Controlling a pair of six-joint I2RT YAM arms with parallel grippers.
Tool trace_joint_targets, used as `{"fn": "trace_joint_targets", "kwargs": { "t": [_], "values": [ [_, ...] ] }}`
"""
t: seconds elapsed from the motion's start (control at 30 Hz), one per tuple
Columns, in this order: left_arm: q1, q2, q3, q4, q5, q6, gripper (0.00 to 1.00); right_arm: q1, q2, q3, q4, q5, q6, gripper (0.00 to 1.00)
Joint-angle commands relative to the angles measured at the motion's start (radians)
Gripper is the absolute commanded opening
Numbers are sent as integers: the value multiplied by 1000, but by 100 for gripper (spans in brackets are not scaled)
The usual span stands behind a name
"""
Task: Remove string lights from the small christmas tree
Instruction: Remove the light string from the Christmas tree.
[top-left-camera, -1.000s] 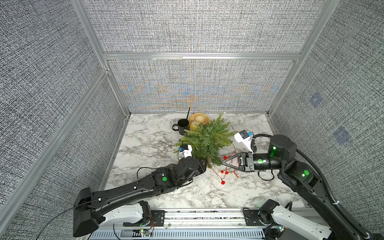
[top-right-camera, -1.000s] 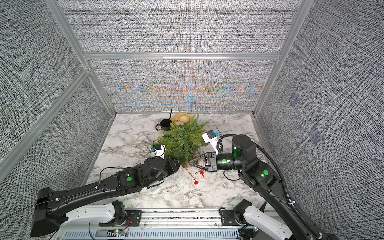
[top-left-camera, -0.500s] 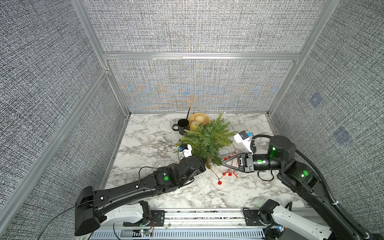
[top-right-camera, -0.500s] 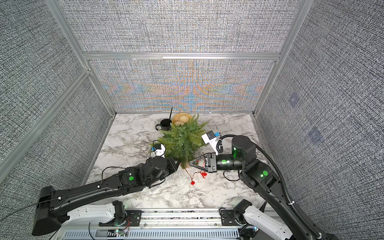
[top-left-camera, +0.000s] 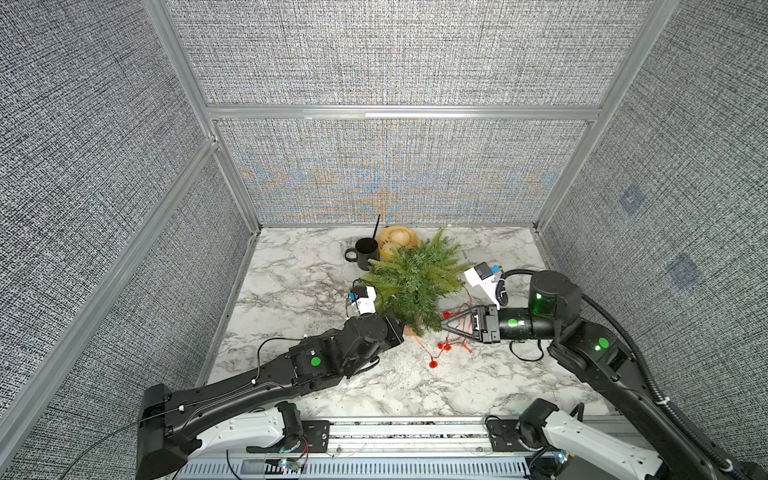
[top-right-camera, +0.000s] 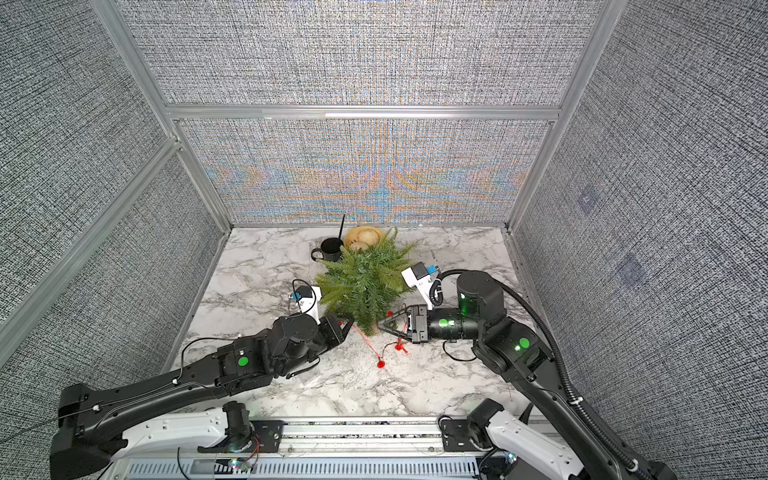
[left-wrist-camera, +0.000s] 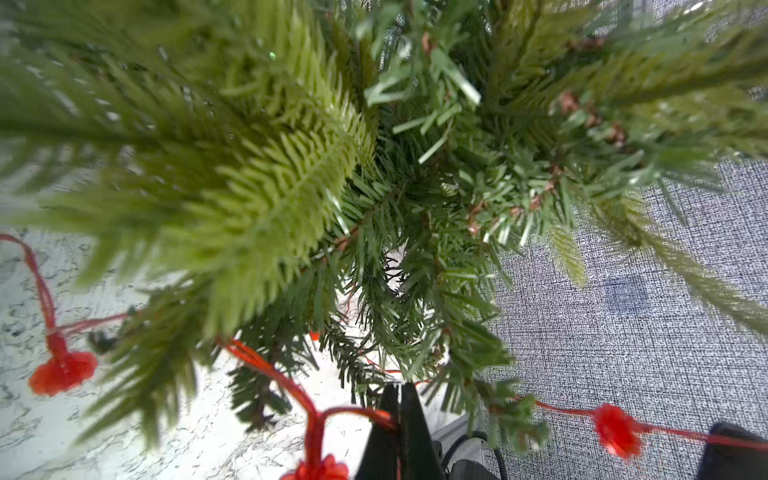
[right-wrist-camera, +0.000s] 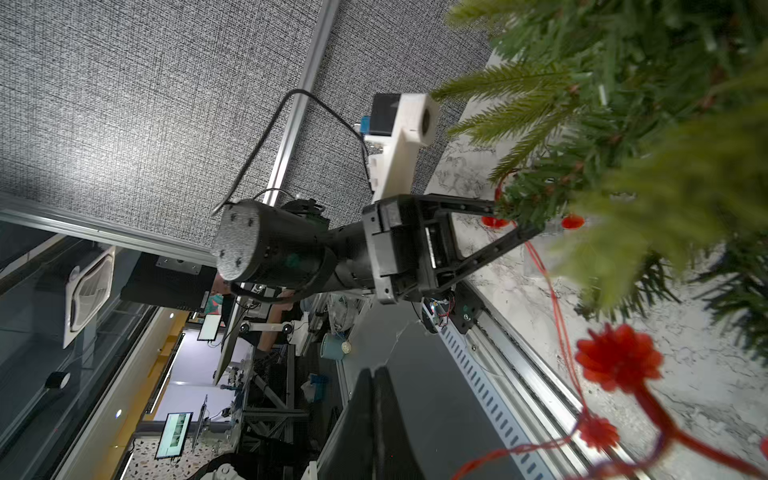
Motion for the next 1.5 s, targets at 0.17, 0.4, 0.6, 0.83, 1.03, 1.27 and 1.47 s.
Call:
{"fn": "trace_joint_targets", "kwargs": {
  "t": [0.17,0.4,0.6,0.83,1.03,1.27,1.47],
  "values": [
    [-2,-23,67,-47,-20,173,0,1,-6,-33,-3,100,-27,0],
    [-3,-42,135,-120,-40,298,0,1,-15,-53,62,178,-4,0],
    [-2,-84,174,-189,-68,384,0,6,20,-53,114,165,12,0],
    [-2,-148,167,-304,-148,378,0,35,50,-82,154,164,26,0],
    [-2,-194,199,-403,-172,438,0,74,78,-78,170,163,25,0],
    [-1,-199,306,-573,-168,520,0,88,96,-75,181,175,27,0],
    [-1,-227,336,-641,-237,573,0,100,125,-74,207,179,35,0]
  ]
}}
